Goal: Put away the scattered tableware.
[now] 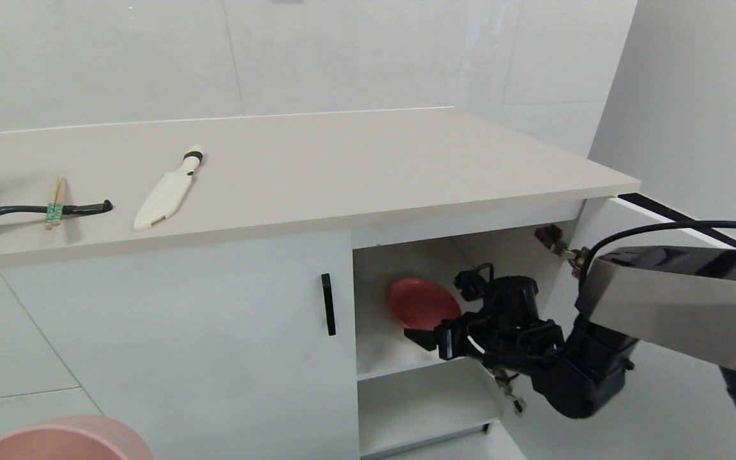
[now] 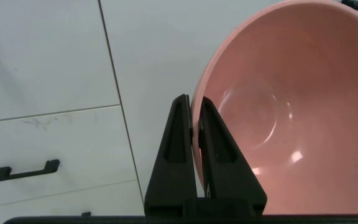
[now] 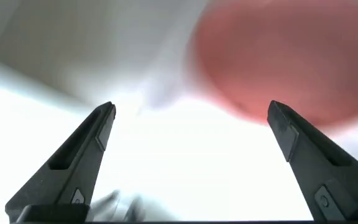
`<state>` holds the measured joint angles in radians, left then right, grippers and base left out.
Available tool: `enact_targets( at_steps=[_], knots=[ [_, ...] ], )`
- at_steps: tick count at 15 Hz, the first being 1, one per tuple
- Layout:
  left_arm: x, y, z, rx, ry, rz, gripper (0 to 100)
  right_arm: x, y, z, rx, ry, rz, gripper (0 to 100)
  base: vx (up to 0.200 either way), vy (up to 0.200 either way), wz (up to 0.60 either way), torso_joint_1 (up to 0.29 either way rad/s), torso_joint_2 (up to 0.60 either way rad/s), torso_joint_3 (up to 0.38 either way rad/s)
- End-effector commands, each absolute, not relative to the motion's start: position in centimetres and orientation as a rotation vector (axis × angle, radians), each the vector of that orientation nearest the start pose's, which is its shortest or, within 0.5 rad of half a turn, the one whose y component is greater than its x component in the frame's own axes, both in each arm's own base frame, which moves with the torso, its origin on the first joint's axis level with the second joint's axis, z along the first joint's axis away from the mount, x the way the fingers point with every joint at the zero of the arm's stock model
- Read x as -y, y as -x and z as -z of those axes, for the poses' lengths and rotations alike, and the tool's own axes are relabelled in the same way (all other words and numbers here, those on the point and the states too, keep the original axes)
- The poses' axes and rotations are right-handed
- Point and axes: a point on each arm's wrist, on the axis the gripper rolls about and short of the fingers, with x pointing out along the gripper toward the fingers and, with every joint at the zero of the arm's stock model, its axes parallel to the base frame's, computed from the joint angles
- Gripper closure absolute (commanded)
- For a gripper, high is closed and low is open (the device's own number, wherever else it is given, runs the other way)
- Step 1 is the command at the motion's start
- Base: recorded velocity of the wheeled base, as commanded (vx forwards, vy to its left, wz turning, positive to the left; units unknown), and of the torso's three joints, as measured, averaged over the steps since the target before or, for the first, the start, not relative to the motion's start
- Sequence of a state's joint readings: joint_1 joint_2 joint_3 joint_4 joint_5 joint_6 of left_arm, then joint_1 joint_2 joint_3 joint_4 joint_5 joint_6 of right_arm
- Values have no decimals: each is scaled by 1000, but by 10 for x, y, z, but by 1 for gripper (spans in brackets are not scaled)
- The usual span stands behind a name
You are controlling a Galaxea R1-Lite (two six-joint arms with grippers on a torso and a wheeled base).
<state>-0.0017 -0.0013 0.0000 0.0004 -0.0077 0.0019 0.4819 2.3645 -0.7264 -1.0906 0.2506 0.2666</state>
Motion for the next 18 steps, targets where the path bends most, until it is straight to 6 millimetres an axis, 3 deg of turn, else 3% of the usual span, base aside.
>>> enact_targets(
  at_steps=[1, 2, 4, 5, 7, 10, 13, 14, 18],
  knots=[
    [0, 23, -75, -2, -2, 9, 100, -168, -237, -34, -588, -160, -763, 0, 0, 0, 0, 0, 0, 0],
    [1, 23, -75, -1, -5, 31, 100, -159, -200, -46, -593, -145, -811, 0, 0, 0, 0, 0, 0, 0],
    [1, 24, -83, 51, -6, 63, 100, -150, -168, -61, -580, -134, -861, 0, 0, 0, 0, 0, 0, 0],
    [2, 44, -153, 328, 54, 67, 100, -137, -141, -75, -541, -133, -907, 0, 0, 0, 0, 0, 0, 0],
    [2, 41, -176, 277, 68, 97, 100, -122, -121, -92, -463, -152, -935, 0, 0, 0, 0, 0, 0, 0],
    [8, 17, -168, 12, 44, 330, 100, -106, -103, -112, -378, -169, -907, 0, 0, 0, 0, 0, 0, 0],
    [8, -21, -189, -91, -226, 388, 100, -91, -87, -125, -341, -175, -913, 0, 0, 0, 0, 0, 0, 0],
    [9, -45, -204, -127, -351, 436, 100, -91, -87, -131, -324, -181, -911, 0, 0, 0, 0, 0, 0, 0],
    [29, -91, -223, -209, -393, 554, 100, -96, -92, -137, -308, -184, -890, 0, 0, 0, 0, 0, 0, 0]
  ],
)
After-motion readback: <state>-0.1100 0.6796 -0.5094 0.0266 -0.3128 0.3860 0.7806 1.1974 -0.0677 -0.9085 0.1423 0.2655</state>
